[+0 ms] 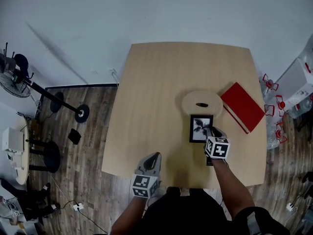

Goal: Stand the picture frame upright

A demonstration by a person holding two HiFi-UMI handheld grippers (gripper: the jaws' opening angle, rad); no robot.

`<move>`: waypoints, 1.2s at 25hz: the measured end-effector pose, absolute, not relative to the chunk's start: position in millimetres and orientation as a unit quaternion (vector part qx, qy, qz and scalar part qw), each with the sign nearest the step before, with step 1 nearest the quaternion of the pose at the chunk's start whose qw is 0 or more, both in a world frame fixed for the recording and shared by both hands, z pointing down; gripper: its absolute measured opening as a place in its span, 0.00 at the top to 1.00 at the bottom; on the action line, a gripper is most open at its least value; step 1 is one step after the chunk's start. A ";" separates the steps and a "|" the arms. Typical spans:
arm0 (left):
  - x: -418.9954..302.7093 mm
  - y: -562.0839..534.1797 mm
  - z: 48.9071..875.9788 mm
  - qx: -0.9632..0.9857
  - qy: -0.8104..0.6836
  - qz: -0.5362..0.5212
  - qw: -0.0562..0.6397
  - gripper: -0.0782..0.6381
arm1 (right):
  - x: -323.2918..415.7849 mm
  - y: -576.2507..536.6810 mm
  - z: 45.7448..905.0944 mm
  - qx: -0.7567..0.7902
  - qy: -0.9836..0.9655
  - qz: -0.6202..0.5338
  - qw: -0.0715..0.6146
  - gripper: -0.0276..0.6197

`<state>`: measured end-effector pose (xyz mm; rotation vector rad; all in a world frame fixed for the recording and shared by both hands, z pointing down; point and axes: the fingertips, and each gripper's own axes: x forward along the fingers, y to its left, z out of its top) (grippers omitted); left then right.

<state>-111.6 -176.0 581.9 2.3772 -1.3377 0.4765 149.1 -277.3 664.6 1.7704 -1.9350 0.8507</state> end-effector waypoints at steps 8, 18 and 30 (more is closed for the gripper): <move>-111.8 -179.9 578.4 0.845 -0.477 0.162 0.180 0.88 | 149.1 -269.3 678.4 0.635 -0.680 0.302 0.206 0.85; -97.8 -177.4 576.8 0.849 -0.469 0.153 0.188 0.88 | 133.6 -250.6 635.2 0.588 -0.740 0.252 0.208 0.77; -54.5 -190.5 539.7 0.879 -0.434 0.126 0.154 0.88 | 112.3 -213.4 531.3 0.551 -0.803 0.137 0.180 0.92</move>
